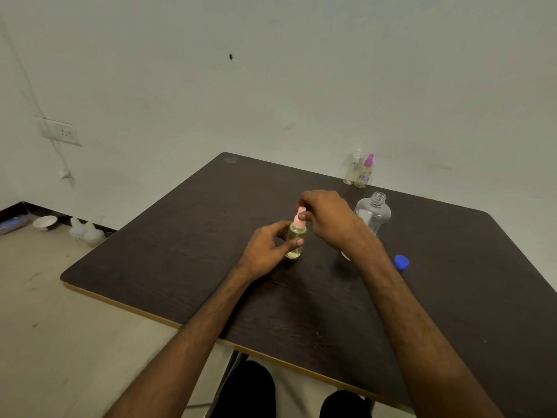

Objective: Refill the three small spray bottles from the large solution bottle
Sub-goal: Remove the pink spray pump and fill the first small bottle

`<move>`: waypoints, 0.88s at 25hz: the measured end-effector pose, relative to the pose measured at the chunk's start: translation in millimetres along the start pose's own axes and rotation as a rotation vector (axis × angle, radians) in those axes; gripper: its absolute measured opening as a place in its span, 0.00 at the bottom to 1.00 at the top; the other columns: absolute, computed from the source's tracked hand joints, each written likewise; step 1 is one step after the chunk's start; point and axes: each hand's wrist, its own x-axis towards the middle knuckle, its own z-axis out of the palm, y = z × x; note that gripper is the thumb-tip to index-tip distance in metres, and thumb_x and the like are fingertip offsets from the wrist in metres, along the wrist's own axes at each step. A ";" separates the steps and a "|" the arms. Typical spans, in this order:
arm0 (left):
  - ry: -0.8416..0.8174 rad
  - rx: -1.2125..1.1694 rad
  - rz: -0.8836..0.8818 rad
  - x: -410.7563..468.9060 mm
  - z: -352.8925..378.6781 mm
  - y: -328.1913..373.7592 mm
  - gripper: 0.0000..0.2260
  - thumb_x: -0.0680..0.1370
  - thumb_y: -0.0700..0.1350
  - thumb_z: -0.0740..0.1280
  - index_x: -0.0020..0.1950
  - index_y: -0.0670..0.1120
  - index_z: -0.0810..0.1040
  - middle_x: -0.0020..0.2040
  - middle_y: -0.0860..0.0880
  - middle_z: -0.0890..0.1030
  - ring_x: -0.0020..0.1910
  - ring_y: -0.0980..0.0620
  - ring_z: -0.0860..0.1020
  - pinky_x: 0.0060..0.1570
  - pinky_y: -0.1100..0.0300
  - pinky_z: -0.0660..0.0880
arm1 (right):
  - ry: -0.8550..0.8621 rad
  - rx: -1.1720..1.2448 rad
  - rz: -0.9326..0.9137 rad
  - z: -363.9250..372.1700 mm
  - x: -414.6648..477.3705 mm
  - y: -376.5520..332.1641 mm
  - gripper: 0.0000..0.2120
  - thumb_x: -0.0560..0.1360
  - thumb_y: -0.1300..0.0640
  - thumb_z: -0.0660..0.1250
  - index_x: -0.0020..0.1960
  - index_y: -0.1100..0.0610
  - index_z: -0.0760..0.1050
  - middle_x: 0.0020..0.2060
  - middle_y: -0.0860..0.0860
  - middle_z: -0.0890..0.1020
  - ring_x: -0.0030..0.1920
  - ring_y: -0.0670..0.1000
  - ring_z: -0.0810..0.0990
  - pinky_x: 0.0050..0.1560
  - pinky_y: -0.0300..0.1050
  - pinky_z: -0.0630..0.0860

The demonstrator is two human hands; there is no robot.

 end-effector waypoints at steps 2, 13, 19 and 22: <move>-0.007 -0.002 -0.001 0.0 0.0 0.1 0.15 0.76 0.49 0.73 0.62 0.50 0.79 0.52 0.55 0.84 0.53 0.61 0.80 0.54 0.65 0.75 | -0.010 0.026 -0.001 -0.7 -0.2 0.9 0.07 0.77 0.63 0.66 0.53 0.58 0.78 0.50 0.52 0.81 0.50 0.52 0.78 0.51 0.48 0.75; 0.005 -0.022 0.001 0.1 0.1 0.6 0.16 0.75 0.49 0.74 0.62 0.49 0.80 0.50 0.52 0.85 0.51 0.59 0.81 0.54 0.63 0.76 | -0.030 0.135 0.038 9.5 -0.3 0.9 0.14 0.69 0.62 0.76 0.53 0.56 0.77 0.45 0.48 0.80 0.45 0.50 0.78 0.45 0.46 0.75; -0.003 -0.026 0.005 0.8 0.0 -1.6 0.16 0.75 0.50 0.73 0.62 0.48 0.80 0.51 0.53 0.85 0.53 0.58 0.82 0.58 0.57 0.77 | -0.082 0.292 0.017 0.7 3.2 9.7 0.15 0.64 0.68 0.77 0.48 0.56 0.81 0.45 0.48 0.84 0.46 0.47 0.82 0.52 0.48 0.81; -0.010 -0.035 -0.001 0.4 -0.4 -0.8 0.15 0.76 0.49 0.73 0.61 0.48 0.80 0.52 0.53 0.85 0.53 0.59 0.82 0.58 0.57 0.77 | -0.092 0.214 -0.002 1.5 7.5 9.5 0.15 0.64 0.64 0.79 0.49 0.56 0.80 0.45 0.48 0.84 0.45 0.49 0.82 0.50 0.51 0.80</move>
